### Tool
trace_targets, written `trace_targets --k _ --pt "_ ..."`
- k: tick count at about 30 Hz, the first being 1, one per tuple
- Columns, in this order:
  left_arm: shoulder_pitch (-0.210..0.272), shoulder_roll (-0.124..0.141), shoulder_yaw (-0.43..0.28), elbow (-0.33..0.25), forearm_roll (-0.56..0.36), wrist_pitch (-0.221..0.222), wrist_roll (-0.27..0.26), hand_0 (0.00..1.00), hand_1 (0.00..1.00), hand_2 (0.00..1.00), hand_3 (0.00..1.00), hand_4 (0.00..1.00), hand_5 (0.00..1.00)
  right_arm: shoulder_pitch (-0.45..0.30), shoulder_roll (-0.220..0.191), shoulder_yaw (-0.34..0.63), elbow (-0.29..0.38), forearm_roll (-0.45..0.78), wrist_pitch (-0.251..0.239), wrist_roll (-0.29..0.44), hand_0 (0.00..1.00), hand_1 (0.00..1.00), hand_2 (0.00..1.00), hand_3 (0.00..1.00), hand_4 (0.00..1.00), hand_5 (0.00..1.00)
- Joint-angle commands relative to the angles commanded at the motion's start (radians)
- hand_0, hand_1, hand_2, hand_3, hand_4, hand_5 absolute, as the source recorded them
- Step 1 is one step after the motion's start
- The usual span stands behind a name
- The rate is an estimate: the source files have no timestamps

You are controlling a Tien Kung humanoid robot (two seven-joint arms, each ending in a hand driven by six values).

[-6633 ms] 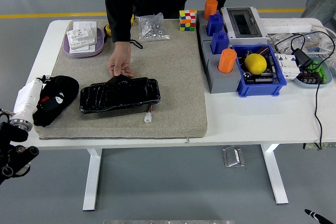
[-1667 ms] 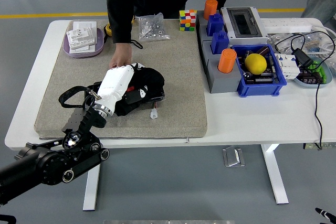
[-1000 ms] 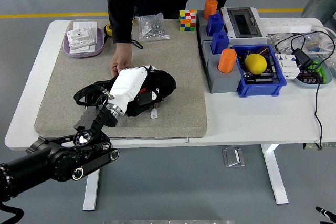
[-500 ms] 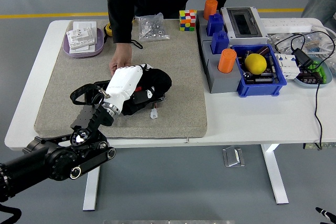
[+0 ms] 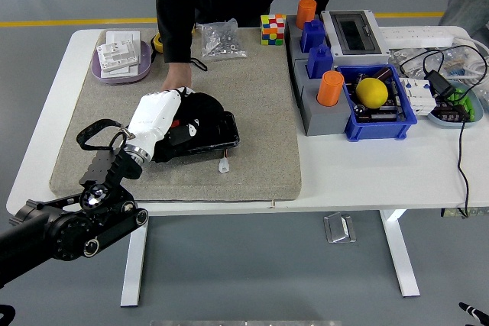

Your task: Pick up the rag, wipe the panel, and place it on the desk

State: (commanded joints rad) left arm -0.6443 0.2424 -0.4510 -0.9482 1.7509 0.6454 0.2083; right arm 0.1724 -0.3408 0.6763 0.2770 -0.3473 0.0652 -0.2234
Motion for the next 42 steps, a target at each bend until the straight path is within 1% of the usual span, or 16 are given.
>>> trace_targets --k 4,12,21,25,29,33,37,42 --pt "0.015 0.019 -0.016 0.004 0.007 0.000 -0.003 0.187 0.060 0.652 0.710 0.439 0.002 -0.004 0.000 0.008 -0.001 -0.004 0.000 0.000 0.773 0.624 0.711 0.640 0.998 0.572" --pt "0.028 0.036 -0.043 0.008 0.017 0.000 -0.006 0.187 0.060 0.652 0.710 0.439 0.002 -0.008 0.004 0.014 -0.003 -0.005 0.000 0.001 0.773 0.623 0.711 0.640 0.998 0.572" --pt "0.042 0.063 -0.064 0.004 0.029 0.000 -0.005 0.187 0.061 0.652 0.710 0.440 0.002 -0.010 0.007 0.018 -0.004 -0.009 -0.001 0.000 0.773 0.622 0.711 0.640 0.998 0.572" --pt "0.053 0.079 -0.077 -0.001 0.034 0.000 -0.005 0.187 0.061 0.652 0.710 0.440 0.002 -0.011 0.007 0.021 -0.005 -0.011 -0.002 0.000 0.773 0.622 0.711 0.640 0.998 0.572" --pt "0.071 0.105 -0.104 -0.004 0.041 -0.001 -0.008 0.187 0.061 0.652 0.710 0.439 0.002 -0.011 0.008 0.028 -0.004 -0.015 -0.002 0.000 0.774 0.622 0.711 0.640 0.998 0.572" --pt "0.079 0.128 -0.117 -0.010 0.047 -0.001 -0.009 0.187 0.061 0.652 0.710 0.440 0.002 -0.011 0.006 0.031 -0.008 -0.013 -0.001 -0.001 0.773 0.622 0.711 0.640 0.998 0.572" --pt "0.087 0.147 -0.133 -0.019 0.054 -0.001 -0.011 0.187 0.061 0.652 0.710 0.440 0.002 -0.010 0.005 0.035 -0.009 -0.013 -0.002 -0.001 0.773 0.622 0.711 0.640 0.998 0.572" --pt "0.092 0.166 -0.131 -0.028 0.055 0.000 -0.016 0.187 0.061 0.653 0.710 0.441 0.002 -0.011 0.004 0.042 -0.010 -0.016 -0.002 0.000 0.772 0.621 0.711 0.641 0.998 0.572"
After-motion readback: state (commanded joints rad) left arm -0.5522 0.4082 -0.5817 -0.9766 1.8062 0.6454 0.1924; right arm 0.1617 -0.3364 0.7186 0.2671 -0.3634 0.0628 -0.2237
